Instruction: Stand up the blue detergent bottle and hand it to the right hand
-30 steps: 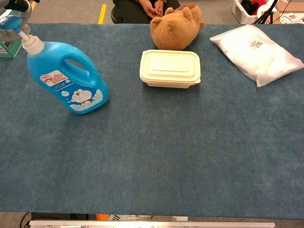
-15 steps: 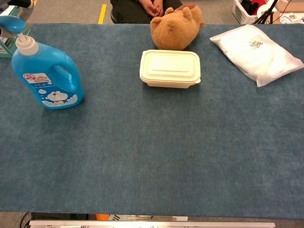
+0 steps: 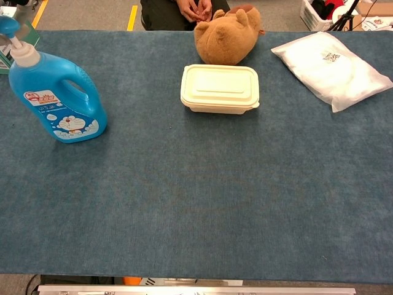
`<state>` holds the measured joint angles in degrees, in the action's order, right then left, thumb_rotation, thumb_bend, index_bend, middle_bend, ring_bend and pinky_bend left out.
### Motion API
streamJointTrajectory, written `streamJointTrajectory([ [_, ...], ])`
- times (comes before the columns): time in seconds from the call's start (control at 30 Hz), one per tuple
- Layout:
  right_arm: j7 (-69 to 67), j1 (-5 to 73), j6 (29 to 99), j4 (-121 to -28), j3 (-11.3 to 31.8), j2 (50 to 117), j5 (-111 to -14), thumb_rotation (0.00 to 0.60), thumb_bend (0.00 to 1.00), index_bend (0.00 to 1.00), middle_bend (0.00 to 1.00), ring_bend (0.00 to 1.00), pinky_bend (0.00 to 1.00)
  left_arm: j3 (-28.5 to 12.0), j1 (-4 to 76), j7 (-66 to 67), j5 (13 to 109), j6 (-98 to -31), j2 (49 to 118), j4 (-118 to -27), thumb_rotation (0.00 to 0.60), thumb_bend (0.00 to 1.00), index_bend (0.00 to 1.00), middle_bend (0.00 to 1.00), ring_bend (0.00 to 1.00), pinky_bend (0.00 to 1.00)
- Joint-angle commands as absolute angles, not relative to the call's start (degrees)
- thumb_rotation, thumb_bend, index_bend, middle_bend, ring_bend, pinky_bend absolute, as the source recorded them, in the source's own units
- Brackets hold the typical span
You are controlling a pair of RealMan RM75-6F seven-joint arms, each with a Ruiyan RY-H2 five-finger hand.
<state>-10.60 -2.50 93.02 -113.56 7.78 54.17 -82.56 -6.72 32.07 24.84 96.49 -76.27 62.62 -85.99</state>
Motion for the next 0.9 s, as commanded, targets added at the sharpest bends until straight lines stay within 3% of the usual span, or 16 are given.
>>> streamJointTrajectory([
  [0.03, -10.48, -2.43, 92.93, -113.62, 7.82, 54.21, -82.55, 0.6, 0.11, 0.06, 0.21, 0.11, 0.26, -6.98, 31.87, 25.51, 95.56, -75.79, 62.41, -86.4, 0.6, 0.33, 0.39, 0.25, 0.19, 0.16],
  [0.17, -10.27, -2.37, 92.97, -113.7, 7.89, 54.28, -82.65, 0.6, 0.11, 0.06, 0.21, 0.11, 0.26, -7.16, 31.57, 27.44, 93.62, -74.5, 61.93, -87.62, 0.6, 0.33, 0.25, 0.19, 0.13, 0.16],
  [0.4, -10.15, -2.38, 92.98, -113.72, 7.95, 54.27, -82.59, 0.6, 0.11, 0.06, 0.21, 0.11, 0.26, -7.76, 31.18, 27.94, 92.67, -75.14, 61.97, -88.23, 0.6, 0.3, 0.12, 0.12, 0.08, 0.16],
  [0.9, -10.31, -2.16, 92.58, -113.5, 8.13, 54.35, -82.33, 0.6, 0.11, 0.06, 0.21, 0.11, 0.26, -8.35, 29.94, 28.67, 90.83, -76.3, 61.74, -87.98, 0.6, 0.28, 0.07, 0.1, 0.07, 0.16],
])
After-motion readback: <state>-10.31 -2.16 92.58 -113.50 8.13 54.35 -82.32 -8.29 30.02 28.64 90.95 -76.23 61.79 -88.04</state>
